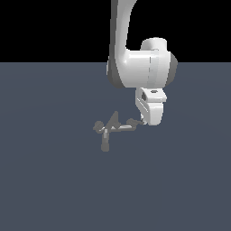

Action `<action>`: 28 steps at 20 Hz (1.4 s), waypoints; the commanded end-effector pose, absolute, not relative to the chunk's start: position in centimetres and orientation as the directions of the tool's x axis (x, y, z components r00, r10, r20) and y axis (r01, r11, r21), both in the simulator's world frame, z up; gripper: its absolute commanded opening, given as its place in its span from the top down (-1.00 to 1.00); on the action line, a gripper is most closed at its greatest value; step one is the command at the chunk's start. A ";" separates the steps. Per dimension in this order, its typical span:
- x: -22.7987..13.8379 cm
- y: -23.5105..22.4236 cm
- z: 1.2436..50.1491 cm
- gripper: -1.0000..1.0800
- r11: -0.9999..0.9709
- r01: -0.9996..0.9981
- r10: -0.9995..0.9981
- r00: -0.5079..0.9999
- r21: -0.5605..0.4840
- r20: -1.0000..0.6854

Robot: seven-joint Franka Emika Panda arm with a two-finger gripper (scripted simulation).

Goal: Turn on the faucet by rotating a designated handle.

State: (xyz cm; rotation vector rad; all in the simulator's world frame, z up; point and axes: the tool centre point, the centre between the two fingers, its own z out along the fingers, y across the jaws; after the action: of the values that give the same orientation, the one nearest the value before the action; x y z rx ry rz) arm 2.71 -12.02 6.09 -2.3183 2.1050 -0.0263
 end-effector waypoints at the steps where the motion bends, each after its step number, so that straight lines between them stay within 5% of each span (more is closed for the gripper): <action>1: 1.4 -11.8 6.1 1.00 -0.098 -0.995 -0.995 0.098 0.000 0.000; 14: -1.3 -9.2 6.1 1.00 -0.098 -0.995 -0.995 0.098 0.000 0.000; 16: -1.2 -11.5 6.1 1.00 -0.065 -0.998 -0.998 0.065 -0.003 0.010; 23: -1.2 -6.1 6.1 1.00 -0.095 -0.995 -0.995 0.095 0.000 0.001; 25: -1.7 -10.4 6.1 1.00 -0.034 -0.999 -0.999 0.034 0.002 0.017; 28: -0.7 -8.3 6.1 1.00 -0.052 -0.999 -0.999 0.052 0.002 0.012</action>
State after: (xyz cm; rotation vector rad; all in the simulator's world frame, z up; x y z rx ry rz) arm -1.32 -10.23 6.10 -2.2629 2.2016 -0.0160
